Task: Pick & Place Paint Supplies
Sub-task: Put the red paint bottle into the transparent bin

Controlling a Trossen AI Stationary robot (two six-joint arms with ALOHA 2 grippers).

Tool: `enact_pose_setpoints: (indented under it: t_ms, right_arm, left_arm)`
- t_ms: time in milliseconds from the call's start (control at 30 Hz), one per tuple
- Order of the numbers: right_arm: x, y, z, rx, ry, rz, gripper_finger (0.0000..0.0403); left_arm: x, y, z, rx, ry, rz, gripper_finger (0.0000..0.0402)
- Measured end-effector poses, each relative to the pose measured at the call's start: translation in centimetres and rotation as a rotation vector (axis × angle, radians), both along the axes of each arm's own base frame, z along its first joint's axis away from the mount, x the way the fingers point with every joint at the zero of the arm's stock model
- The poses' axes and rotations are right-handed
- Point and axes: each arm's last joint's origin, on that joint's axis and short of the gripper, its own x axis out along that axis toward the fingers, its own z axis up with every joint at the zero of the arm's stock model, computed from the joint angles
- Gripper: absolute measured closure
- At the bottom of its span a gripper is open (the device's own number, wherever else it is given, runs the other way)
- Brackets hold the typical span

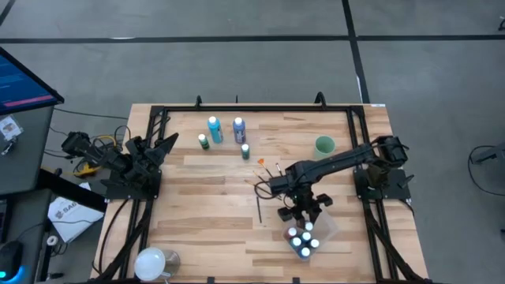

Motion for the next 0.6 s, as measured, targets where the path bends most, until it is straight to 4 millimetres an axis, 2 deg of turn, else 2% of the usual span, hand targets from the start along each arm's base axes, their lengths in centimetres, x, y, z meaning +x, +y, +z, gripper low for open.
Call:
enact_pose_setpoints:
  t_ms: [600]
  right_arm:
    - [0.7, -1.8, 0.0, 0.038, 0.019, -0.111, 0.029]
  left_arm:
    - [0.0, 0.0, 0.0, 0.0, 0.0, 0.0, 0.027]
